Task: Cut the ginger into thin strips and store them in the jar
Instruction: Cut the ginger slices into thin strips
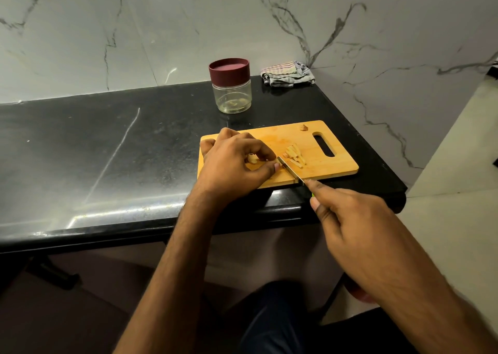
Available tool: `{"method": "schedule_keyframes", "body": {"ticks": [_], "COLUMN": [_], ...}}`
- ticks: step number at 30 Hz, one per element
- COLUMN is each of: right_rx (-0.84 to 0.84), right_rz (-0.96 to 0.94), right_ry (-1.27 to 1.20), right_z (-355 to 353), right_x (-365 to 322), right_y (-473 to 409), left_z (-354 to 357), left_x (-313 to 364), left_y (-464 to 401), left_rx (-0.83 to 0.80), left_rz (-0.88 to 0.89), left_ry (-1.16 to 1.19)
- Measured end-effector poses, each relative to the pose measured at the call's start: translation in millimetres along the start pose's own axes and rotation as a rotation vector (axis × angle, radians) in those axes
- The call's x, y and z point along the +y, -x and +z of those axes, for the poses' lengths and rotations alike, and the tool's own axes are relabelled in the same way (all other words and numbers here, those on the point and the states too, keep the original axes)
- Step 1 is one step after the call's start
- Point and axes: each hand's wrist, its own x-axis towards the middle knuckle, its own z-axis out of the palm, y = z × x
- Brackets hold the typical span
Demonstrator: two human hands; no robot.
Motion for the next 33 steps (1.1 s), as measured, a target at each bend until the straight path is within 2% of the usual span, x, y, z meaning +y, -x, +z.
{"method": "schedule_keyframes", "body": {"ticks": [7,20,26,33], "right_rx": [0.083,0.084,0.017,0.047], "right_rz": [0.011,0.025,0.010,0.041], "right_ry": [-0.019,-0.030,-0.051,-0.053], "right_z": [3.0,3.3,7.1,3.2], "right_x": [-0.2,0.7,-5.6,-2.4], "right_y": [0.0,-1.2,-0.3,0.8], "left_z": [-0.6,-2.6,-2.4,-2.6], "left_x": [2.2,0.6,0.2,0.2], "left_y": [-0.7,-1.4,-0.7,-2.3], "left_rx": [-0.013,-0.023,-0.019,-0.032], "left_rz": [-0.012,-0.043,-0.029,-0.049], "left_ry": [-0.004,0.058,0.033,0.040]}}
